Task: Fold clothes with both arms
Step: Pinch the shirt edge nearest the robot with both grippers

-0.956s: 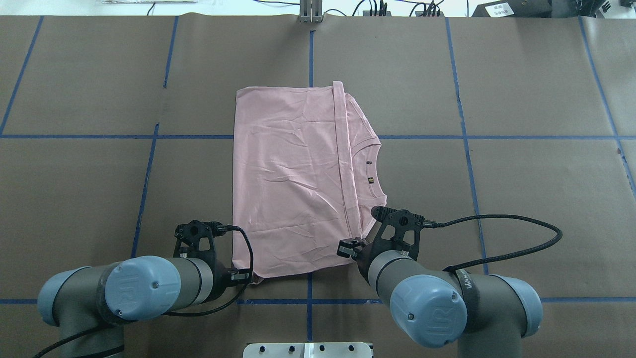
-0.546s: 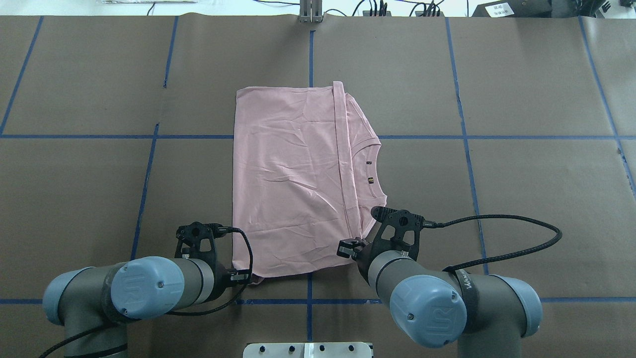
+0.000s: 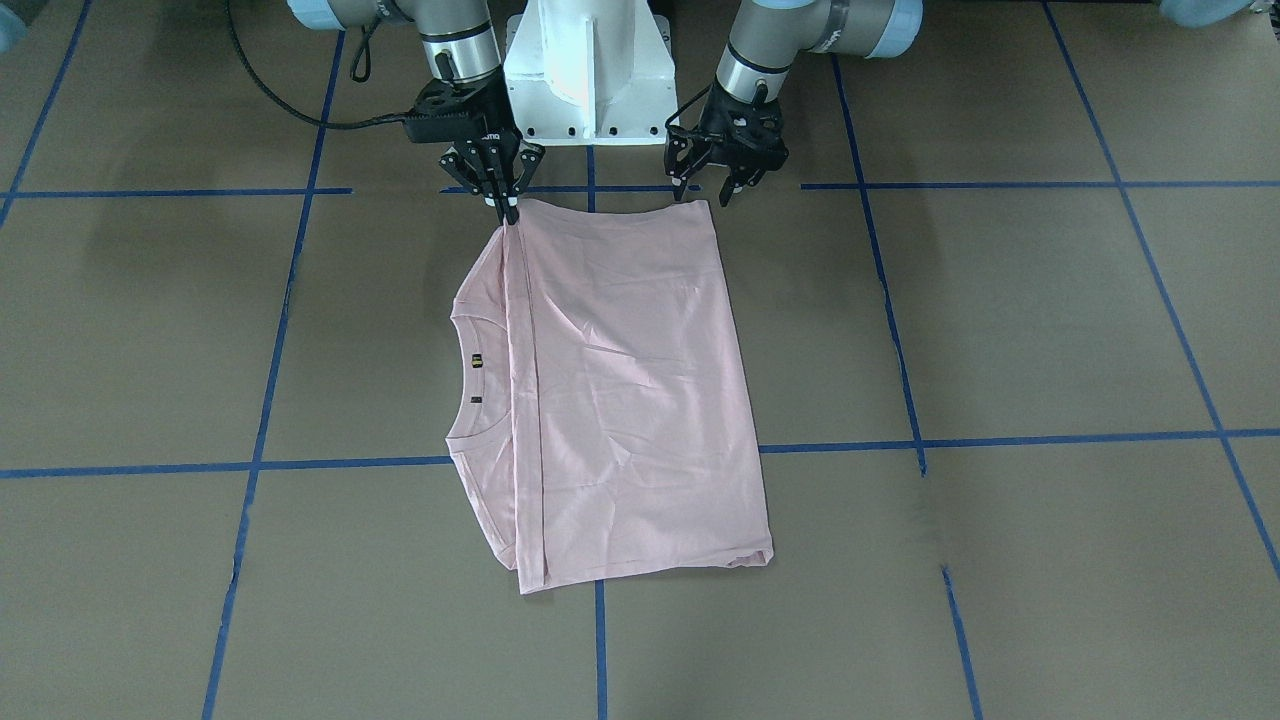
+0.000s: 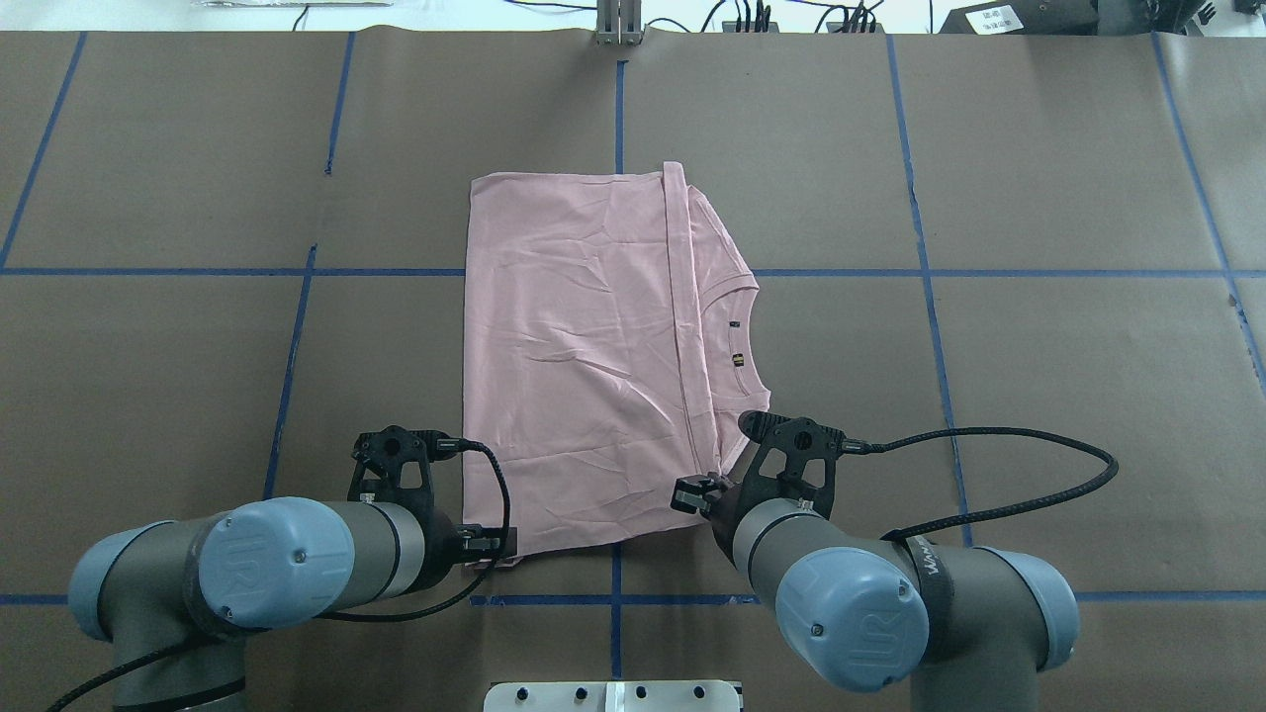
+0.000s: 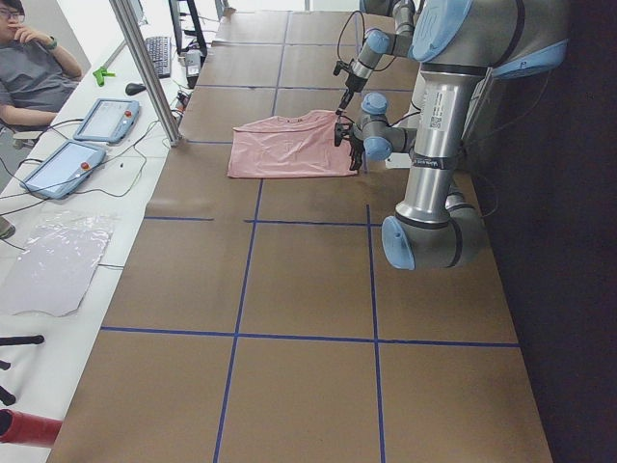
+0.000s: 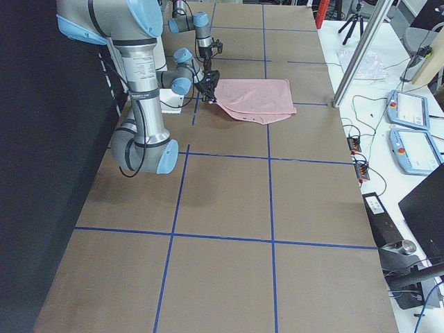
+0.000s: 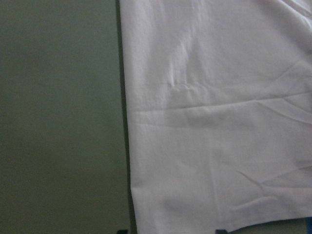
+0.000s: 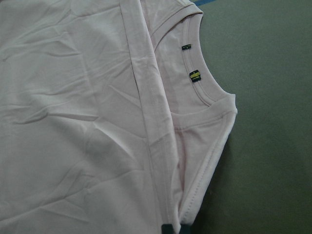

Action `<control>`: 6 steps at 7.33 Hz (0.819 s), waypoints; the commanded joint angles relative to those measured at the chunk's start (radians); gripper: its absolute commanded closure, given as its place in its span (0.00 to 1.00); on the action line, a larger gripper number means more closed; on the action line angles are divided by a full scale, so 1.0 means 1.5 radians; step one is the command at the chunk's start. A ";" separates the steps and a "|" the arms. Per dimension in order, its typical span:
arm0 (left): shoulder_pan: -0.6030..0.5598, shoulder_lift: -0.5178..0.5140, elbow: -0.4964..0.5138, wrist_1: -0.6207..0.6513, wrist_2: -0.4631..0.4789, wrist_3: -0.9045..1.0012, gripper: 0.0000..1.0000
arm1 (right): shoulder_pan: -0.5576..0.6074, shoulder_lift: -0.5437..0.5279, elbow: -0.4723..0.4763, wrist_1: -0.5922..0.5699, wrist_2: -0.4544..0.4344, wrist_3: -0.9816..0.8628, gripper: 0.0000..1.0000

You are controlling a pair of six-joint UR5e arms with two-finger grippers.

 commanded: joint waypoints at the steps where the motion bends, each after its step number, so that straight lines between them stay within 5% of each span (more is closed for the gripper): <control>1: 0.000 -0.001 0.023 0.000 0.002 -0.005 0.27 | 0.000 0.000 -0.001 0.000 0.000 0.000 1.00; 4: 0.004 -0.025 0.069 -0.005 0.003 -0.007 0.37 | 0.000 0.000 -0.001 0.000 0.000 0.000 1.00; 5: 0.004 -0.025 0.066 -0.005 0.002 -0.007 0.53 | -0.001 0.000 -0.001 0.000 0.000 0.000 1.00; 6: 0.003 -0.025 0.062 -0.005 0.001 -0.007 0.80 | -0.001 0.000 -0.001 0.000 0.000 0.000 1.00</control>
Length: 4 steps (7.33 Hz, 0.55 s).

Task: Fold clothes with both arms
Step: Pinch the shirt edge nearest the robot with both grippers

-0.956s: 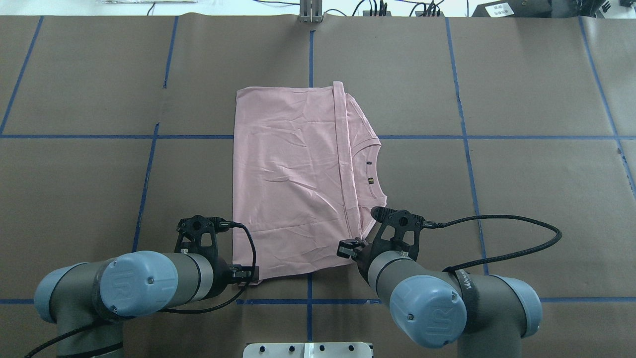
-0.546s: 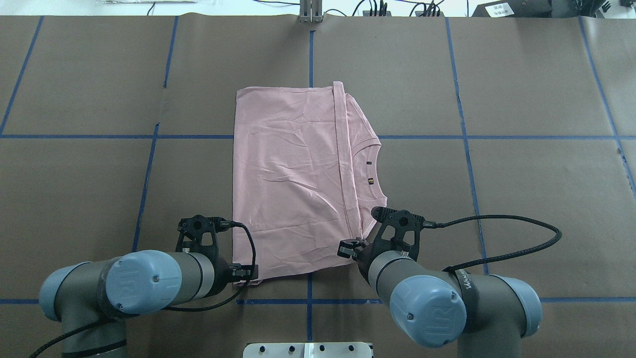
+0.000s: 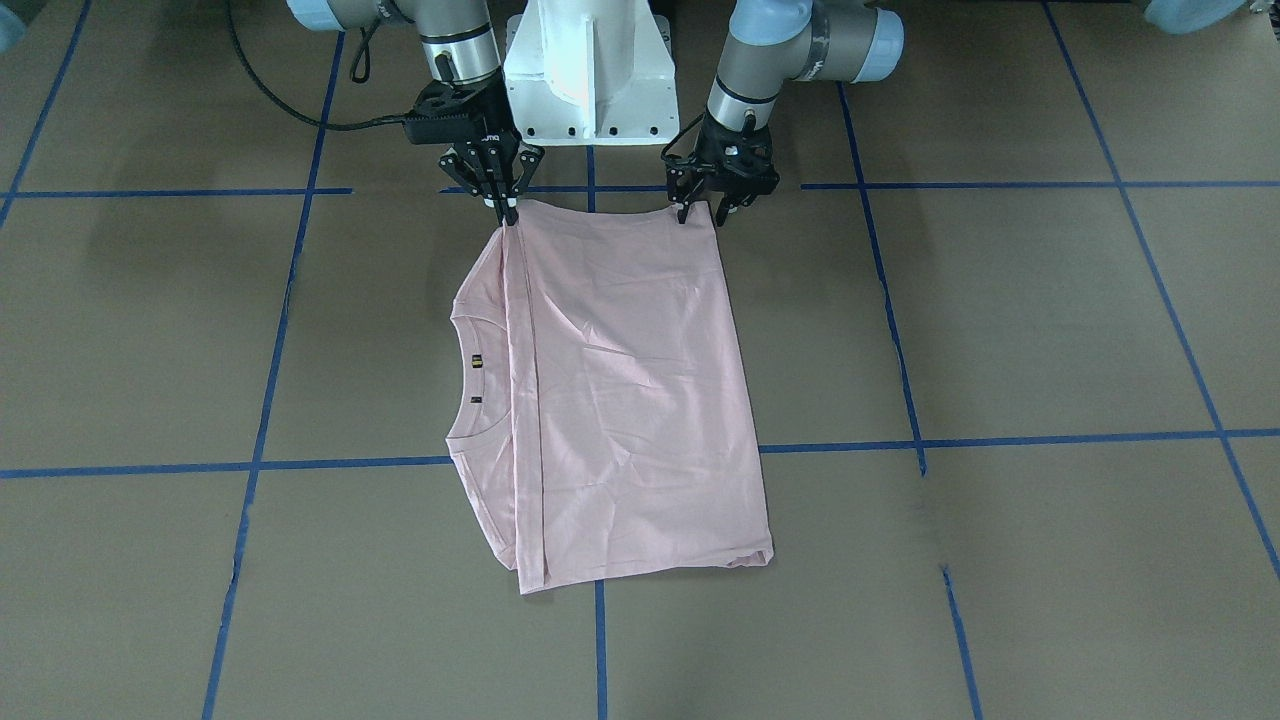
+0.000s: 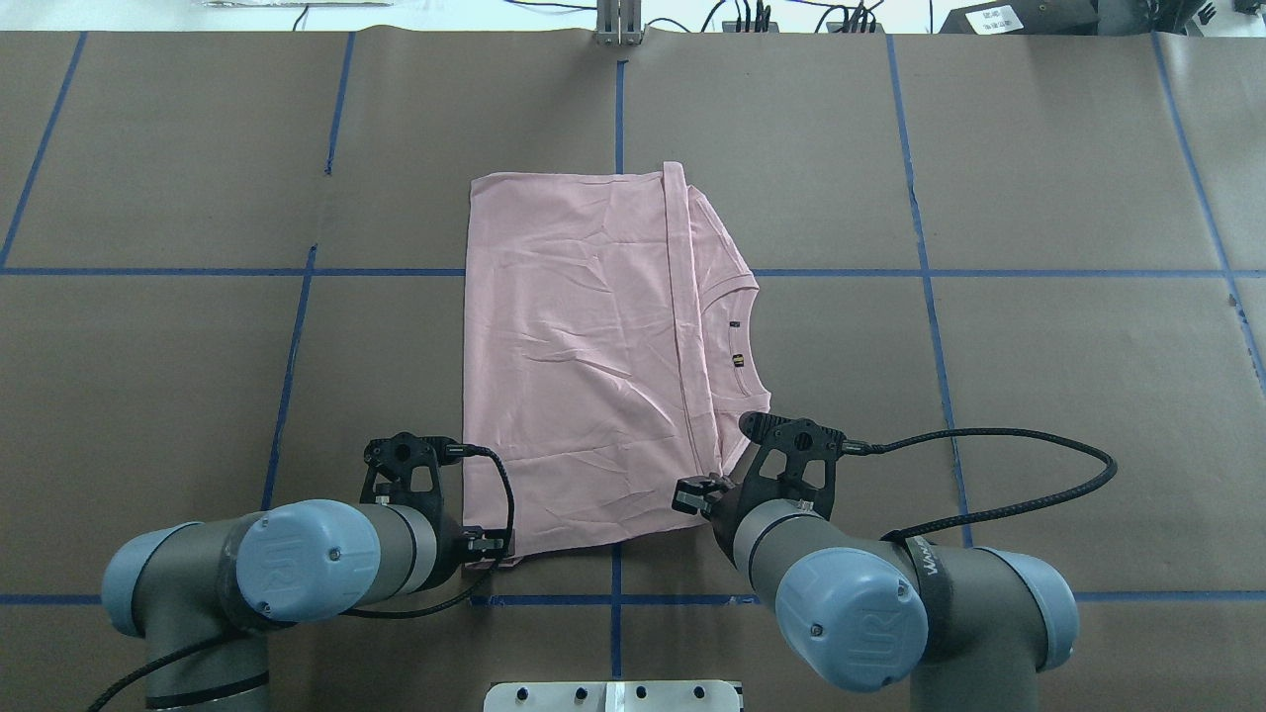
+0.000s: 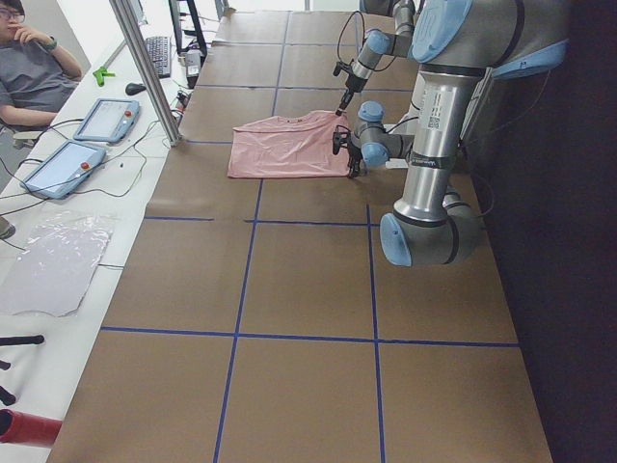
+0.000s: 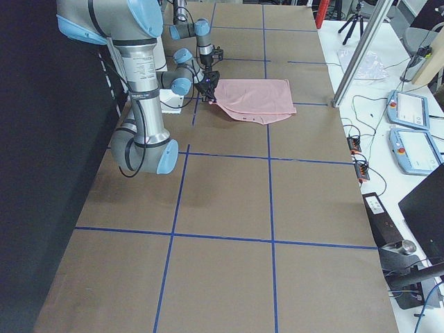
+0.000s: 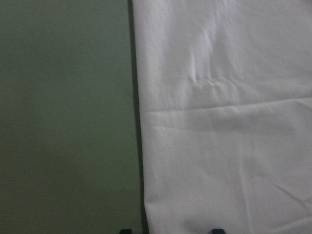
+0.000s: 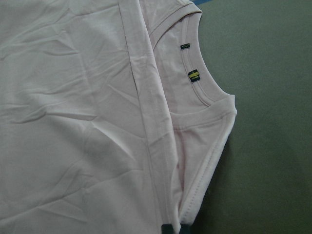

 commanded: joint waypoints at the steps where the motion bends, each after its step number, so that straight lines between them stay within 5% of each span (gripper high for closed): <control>1: -0.002 -0.001 -0.004 0.000 -0.002 0.000 1.00 | 0.000 0.000 0.000 0.000 0.000 0.000 1.00; 4: -0.003 0.001 -0.032 0.009 -0.001 0.009 1.00 | 0.000 0.001 0.002 0.000 0.001 0.000 1.00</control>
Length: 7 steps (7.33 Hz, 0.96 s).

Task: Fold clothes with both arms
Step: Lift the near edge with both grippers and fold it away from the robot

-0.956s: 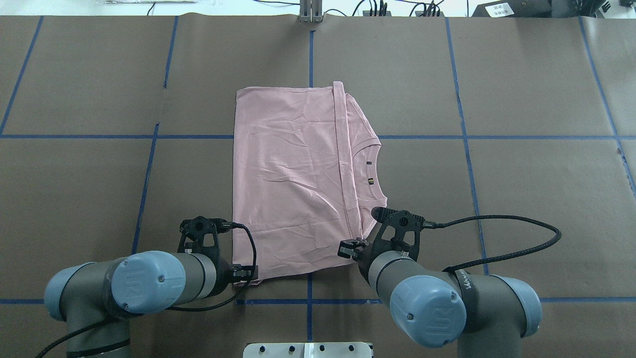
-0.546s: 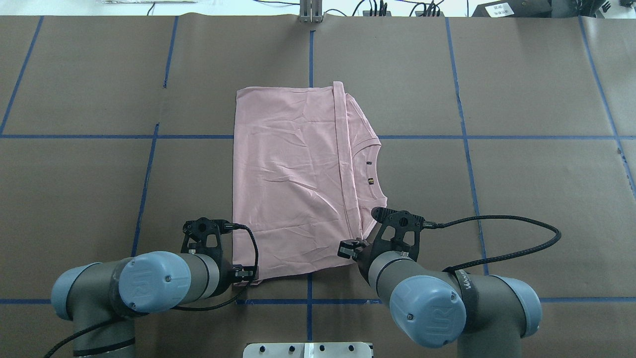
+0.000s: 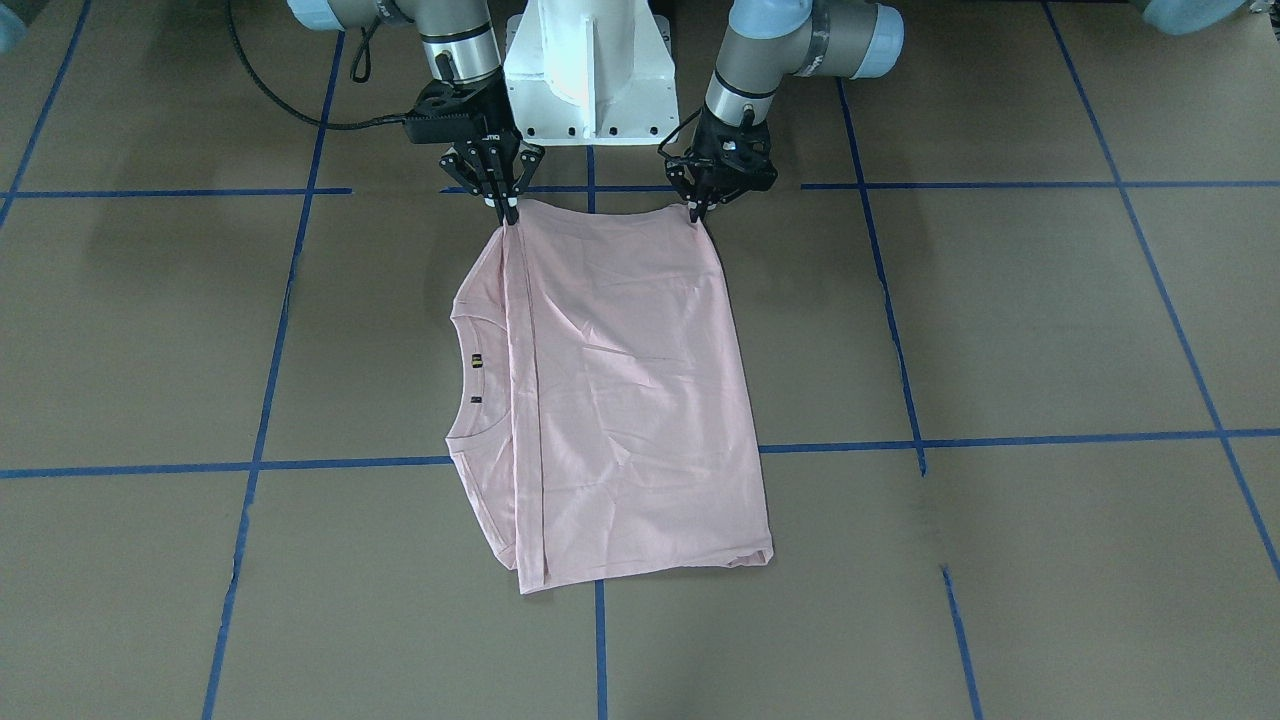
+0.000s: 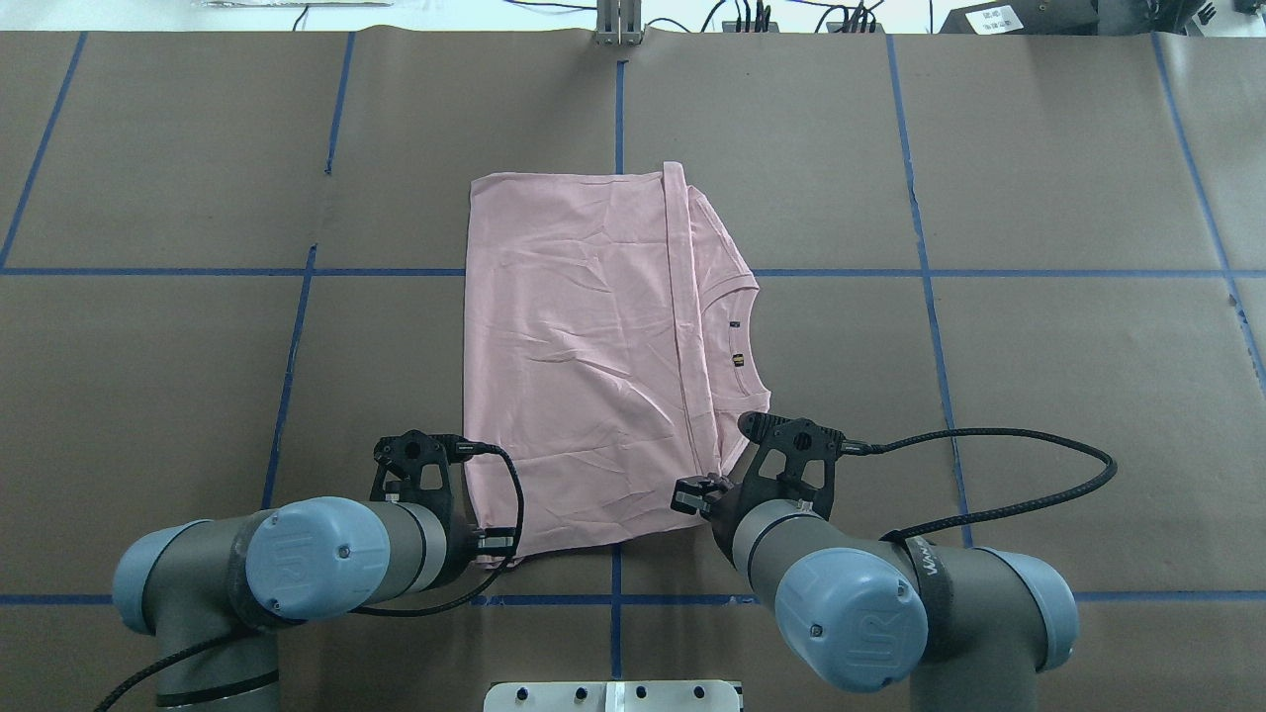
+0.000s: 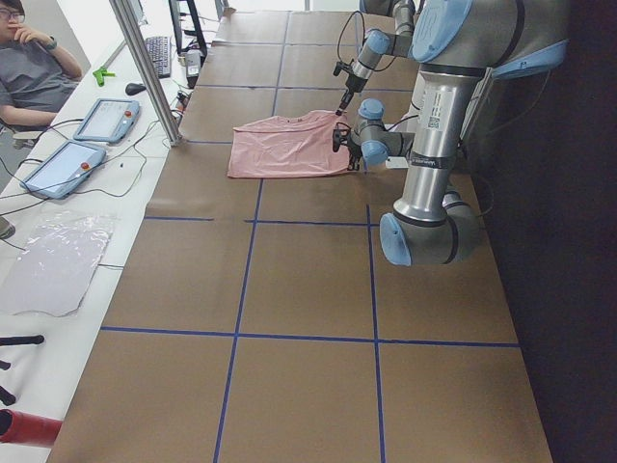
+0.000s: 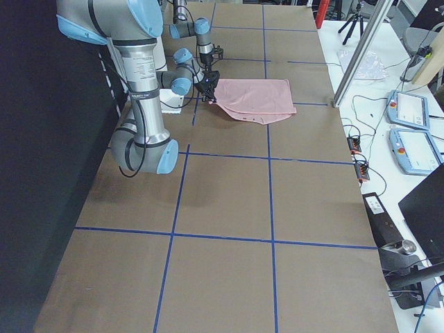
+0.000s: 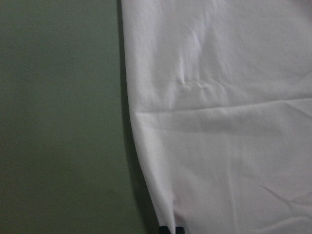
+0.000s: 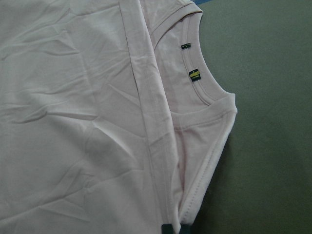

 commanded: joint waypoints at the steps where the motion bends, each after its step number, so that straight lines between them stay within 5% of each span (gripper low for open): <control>1: -0.003 0.000 -0.064 0.036 -0.003 0.009 1.00 | 0.002 0.000 0.013 -0.001 0.003 0.000 1.00; 5: -0.049 -0.109 -0.276 0.322 -0.111 0.010 1.00 | -0.035 0.037 0.270 -0.302 0.029 0.000 1.00; 7: -0.062 -0.116 -0.271 0.331 -0.113 0.033 1.00 | -0.036 0.057 0.239 -0.312 0.032 -0.001 1.00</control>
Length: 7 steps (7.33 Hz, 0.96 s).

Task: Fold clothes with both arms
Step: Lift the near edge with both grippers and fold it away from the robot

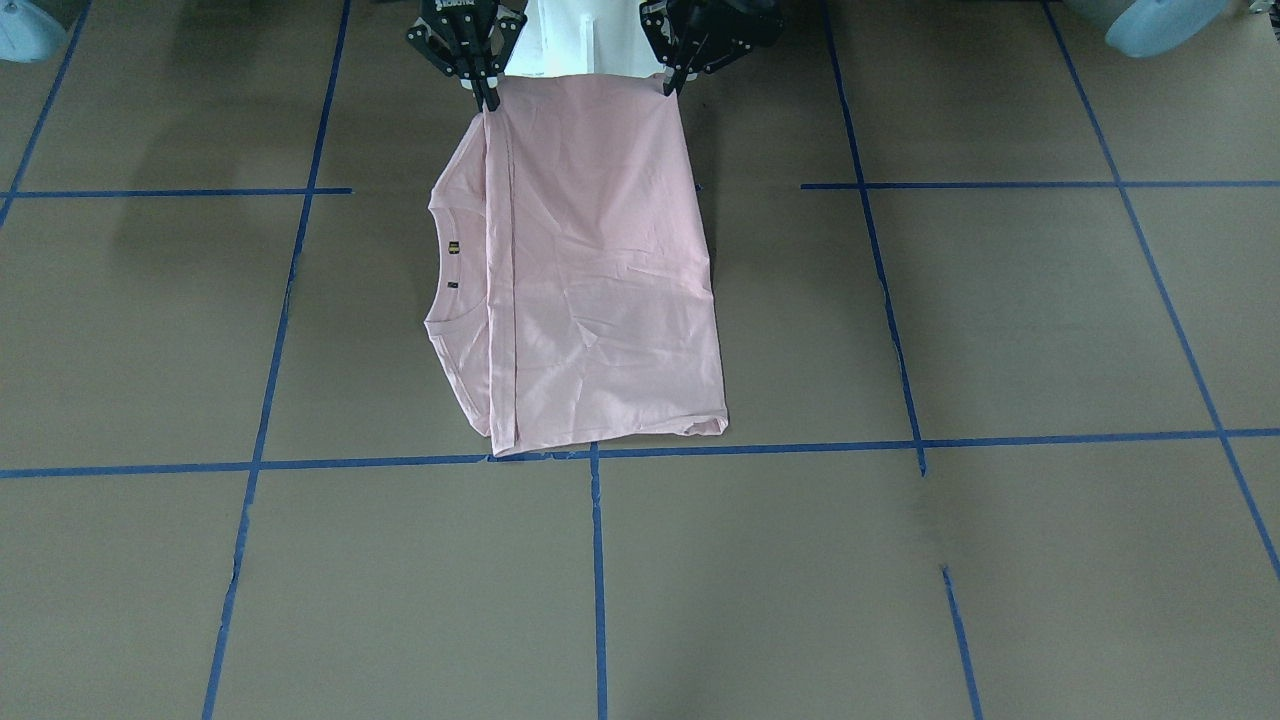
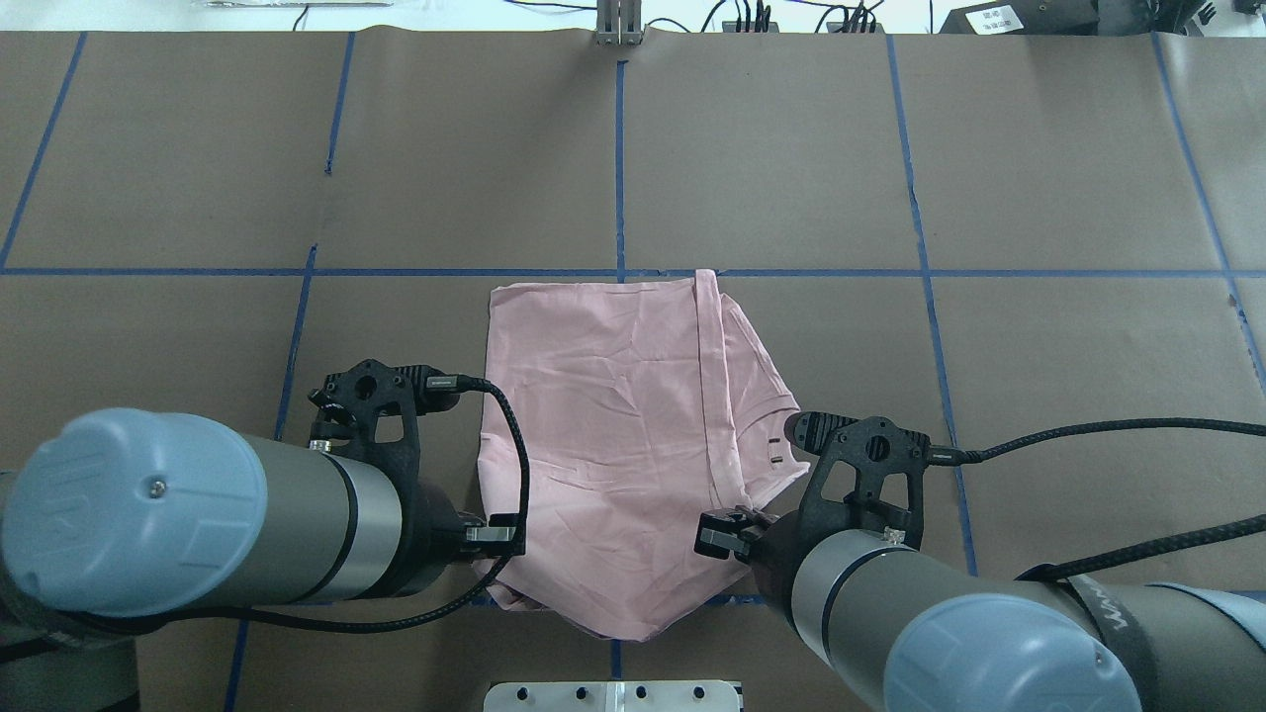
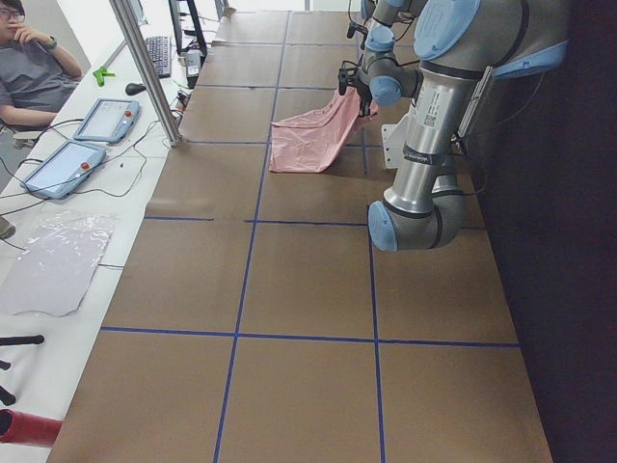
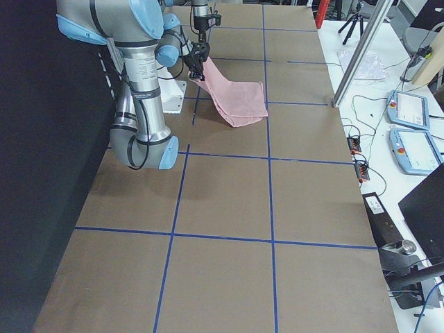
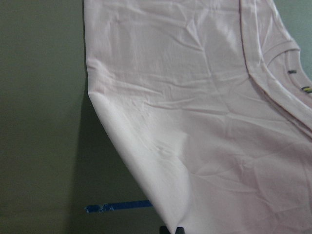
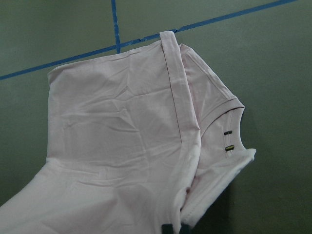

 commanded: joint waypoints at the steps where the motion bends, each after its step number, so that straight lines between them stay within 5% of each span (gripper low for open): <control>1: -0.029 -0.010 0.039 0.005 -0.004 0.044 1.00 | 0.015 0.015 -0.058 0.000 0.001 -0.009 1.00; 7: -0.198 -0.110 0.362 -0.158 -0.007 0.175 1.00 | 0.232 0.109 -0.348 0.174 0.090 -0.128 1.00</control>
